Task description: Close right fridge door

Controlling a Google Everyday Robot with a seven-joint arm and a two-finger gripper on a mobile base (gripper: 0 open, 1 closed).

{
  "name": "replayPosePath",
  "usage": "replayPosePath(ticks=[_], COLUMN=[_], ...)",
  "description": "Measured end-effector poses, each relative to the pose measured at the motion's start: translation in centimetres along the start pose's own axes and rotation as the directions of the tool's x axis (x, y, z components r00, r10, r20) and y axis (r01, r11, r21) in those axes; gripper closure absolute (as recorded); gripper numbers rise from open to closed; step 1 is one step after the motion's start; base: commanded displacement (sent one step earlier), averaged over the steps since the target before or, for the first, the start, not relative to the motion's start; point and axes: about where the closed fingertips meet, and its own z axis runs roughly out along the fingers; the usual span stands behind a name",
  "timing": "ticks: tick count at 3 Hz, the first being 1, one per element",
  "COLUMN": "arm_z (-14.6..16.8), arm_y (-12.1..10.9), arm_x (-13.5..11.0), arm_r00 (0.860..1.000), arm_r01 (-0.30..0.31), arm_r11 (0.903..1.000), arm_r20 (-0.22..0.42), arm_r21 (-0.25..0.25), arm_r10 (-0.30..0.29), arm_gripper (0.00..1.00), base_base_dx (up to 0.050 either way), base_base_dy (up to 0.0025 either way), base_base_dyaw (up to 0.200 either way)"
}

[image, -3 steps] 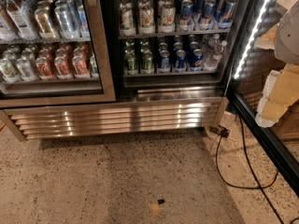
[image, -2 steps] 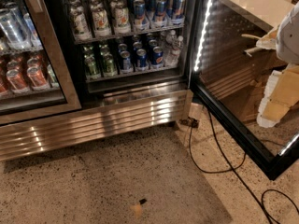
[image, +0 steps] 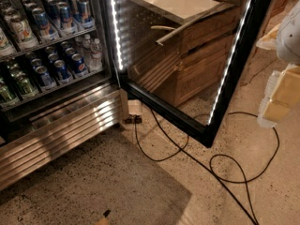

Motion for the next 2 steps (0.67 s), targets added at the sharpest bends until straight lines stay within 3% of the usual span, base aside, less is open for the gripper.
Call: replayPosePath(ticks=[2], arm_z=[0.00], arm_y=[0.00], arm_x=[0.00], arm_r00=[1.000], arm_r01=[0.000], arm_r11=[1.0000], arm_r20=[0.000], arm_r21=[0.000], arm_r10=[0.000], arm_gripper=[0.00], base_base_dx=[0.000], base_base_dy=[-0.00001], base_base_dyaw=[-0.196])
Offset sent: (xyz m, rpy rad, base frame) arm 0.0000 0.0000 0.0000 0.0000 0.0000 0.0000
